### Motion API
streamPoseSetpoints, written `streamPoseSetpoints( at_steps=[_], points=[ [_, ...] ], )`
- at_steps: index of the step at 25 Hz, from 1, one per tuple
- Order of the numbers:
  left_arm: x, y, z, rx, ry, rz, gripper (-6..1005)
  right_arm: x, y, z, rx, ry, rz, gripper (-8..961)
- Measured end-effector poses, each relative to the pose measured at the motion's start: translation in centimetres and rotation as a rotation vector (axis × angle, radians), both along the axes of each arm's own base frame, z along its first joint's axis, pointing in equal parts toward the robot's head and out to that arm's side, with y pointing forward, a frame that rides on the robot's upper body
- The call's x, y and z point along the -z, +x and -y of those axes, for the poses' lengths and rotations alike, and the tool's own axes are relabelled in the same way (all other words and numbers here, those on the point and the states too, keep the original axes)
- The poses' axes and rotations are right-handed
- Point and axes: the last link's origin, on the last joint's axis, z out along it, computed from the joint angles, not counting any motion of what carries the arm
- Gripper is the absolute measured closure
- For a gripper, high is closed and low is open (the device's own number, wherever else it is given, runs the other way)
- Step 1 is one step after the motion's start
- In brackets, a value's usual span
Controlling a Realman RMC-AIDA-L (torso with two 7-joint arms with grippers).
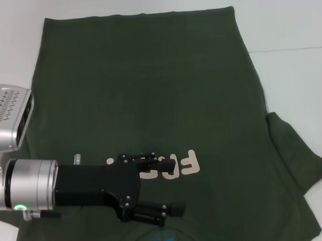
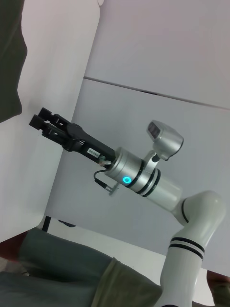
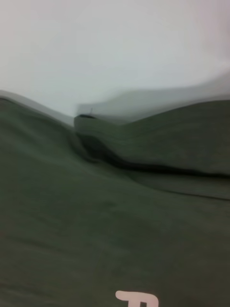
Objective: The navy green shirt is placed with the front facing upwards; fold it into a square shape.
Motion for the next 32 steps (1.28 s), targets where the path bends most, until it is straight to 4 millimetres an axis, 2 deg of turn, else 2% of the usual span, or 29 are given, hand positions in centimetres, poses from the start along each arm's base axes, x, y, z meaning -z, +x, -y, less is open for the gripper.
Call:
streamPoseSetpoints(
  at_steps=[11,23,32],
  points=[
    [0.1,-0.1,0.1,-0.002,-0.001,0.002,67,2.1,0.8,-0.3,0.010,-0.026,-0.044,100],
    [0.2,-0.1,0.1,-0.010,0.001,0.001,66,2.8,0.9,-0.7,0.020,-0.028,-0.050,101],
    [0.2,-0.2,0.1,-0.011,0.002,0.000,66,3.2,0.8,-0.9,0.012,-0.039,-0.033,144]
  ],
)
